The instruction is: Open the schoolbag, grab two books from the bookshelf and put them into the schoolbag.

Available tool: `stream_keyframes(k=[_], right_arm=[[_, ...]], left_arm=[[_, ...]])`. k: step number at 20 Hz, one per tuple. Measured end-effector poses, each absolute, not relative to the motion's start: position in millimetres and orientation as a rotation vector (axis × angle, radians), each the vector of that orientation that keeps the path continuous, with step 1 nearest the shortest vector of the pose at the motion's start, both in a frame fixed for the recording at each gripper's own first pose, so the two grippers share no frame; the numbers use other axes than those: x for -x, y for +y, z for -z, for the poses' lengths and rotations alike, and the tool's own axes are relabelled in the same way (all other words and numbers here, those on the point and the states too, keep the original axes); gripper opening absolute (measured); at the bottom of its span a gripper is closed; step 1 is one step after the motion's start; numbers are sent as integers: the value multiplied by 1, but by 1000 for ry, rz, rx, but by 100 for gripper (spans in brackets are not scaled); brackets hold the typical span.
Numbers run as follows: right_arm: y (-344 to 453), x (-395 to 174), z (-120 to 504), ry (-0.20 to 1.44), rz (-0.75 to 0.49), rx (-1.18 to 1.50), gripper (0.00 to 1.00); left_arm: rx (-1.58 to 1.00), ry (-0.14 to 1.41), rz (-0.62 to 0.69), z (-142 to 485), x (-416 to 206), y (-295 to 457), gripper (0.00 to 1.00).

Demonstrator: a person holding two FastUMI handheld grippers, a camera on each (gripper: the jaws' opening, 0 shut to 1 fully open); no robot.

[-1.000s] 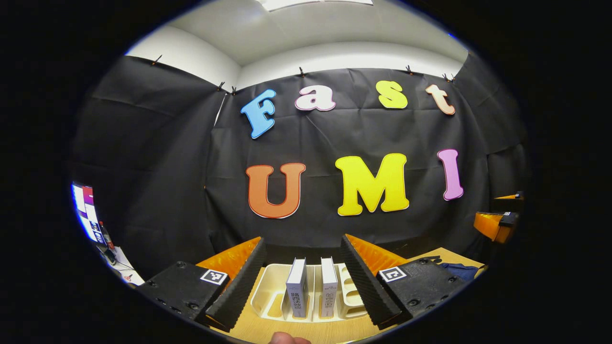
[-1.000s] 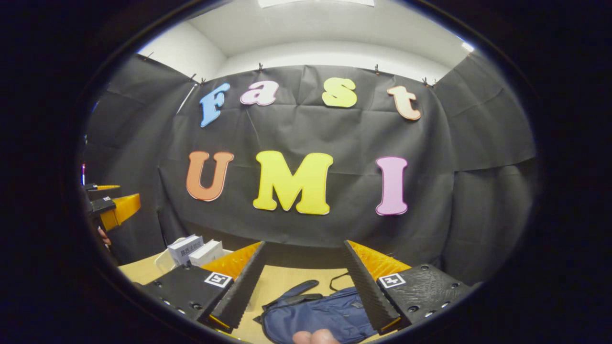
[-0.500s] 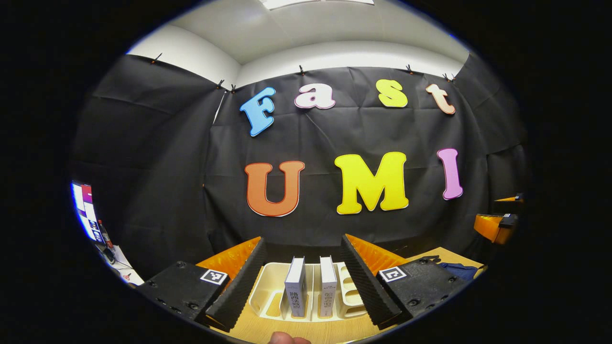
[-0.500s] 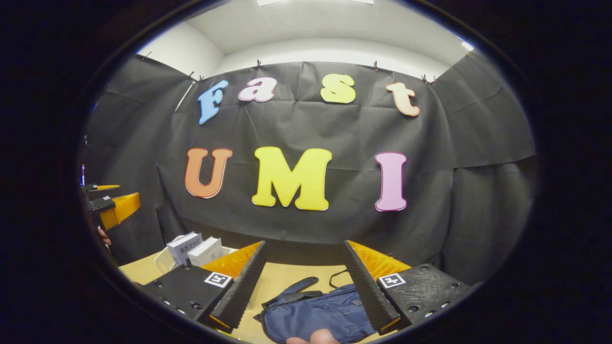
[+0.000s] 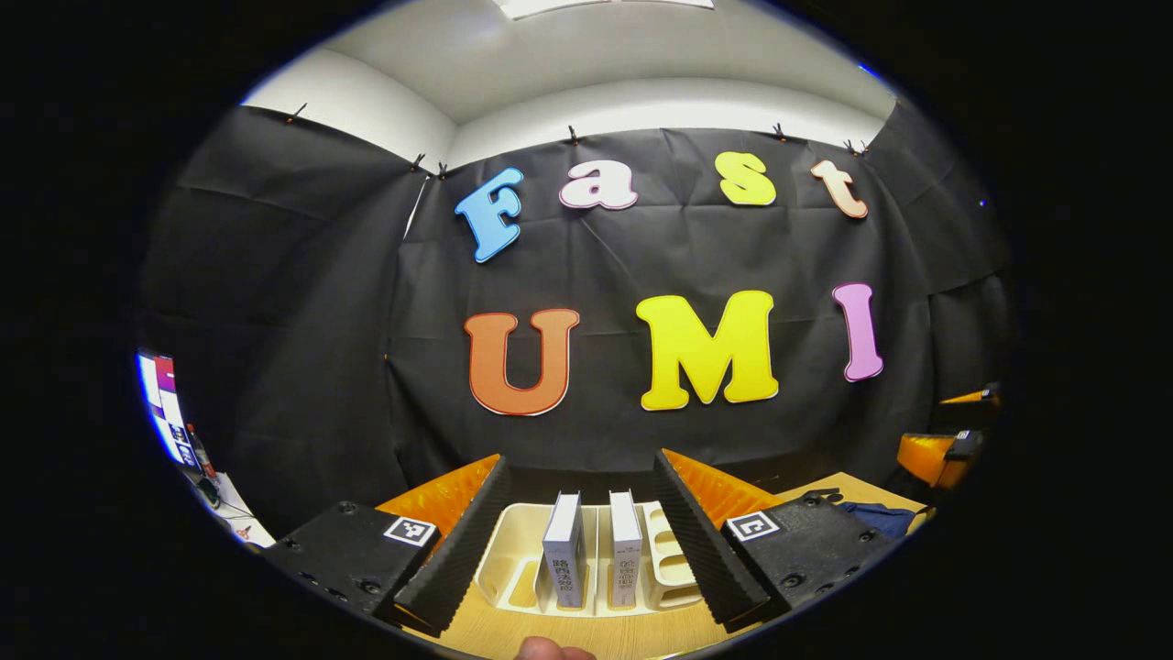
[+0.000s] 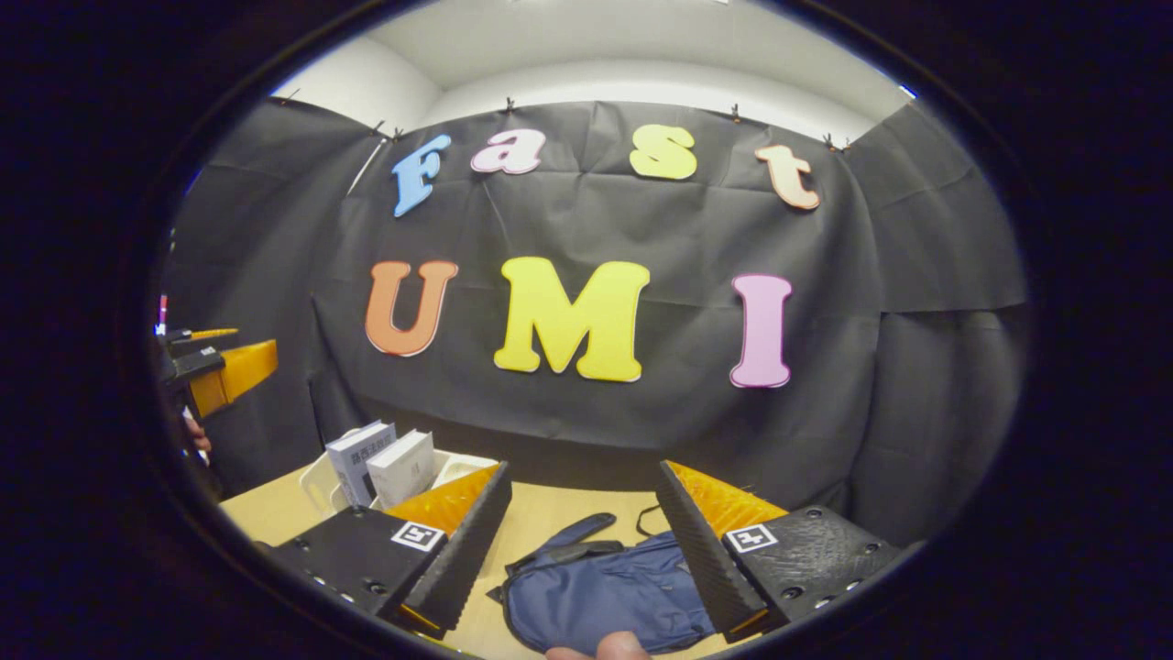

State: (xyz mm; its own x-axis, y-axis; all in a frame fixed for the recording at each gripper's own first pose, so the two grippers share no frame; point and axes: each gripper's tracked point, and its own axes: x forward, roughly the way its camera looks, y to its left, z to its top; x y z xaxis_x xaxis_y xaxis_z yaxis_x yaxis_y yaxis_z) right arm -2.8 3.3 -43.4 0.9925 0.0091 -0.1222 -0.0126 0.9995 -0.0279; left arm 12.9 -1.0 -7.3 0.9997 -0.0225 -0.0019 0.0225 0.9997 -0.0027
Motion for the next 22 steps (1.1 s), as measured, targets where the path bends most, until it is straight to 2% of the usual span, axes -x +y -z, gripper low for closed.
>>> stream_keyframes(k=[2,4,7,9,17,22], right_arm=[[13,5,66,176,-38,40,97],[22,4,99,256,-64,69,94],[36,8,160,403,-103,110,98],[43,10,194,477,-118,113,96],[60,8,308,702,-138,236,96],[54,-3,365,791,-92,295,96]], left_arm=[[5,4,23,10,-9,0,99],[9,11,23,11,-6,-2,99],[11,15,22,14,7,-2,99],[-5,18,9,14,11,4,99],[15,52,-49,20,40,34,99],[-8,53,-89,17,48,53,99]])
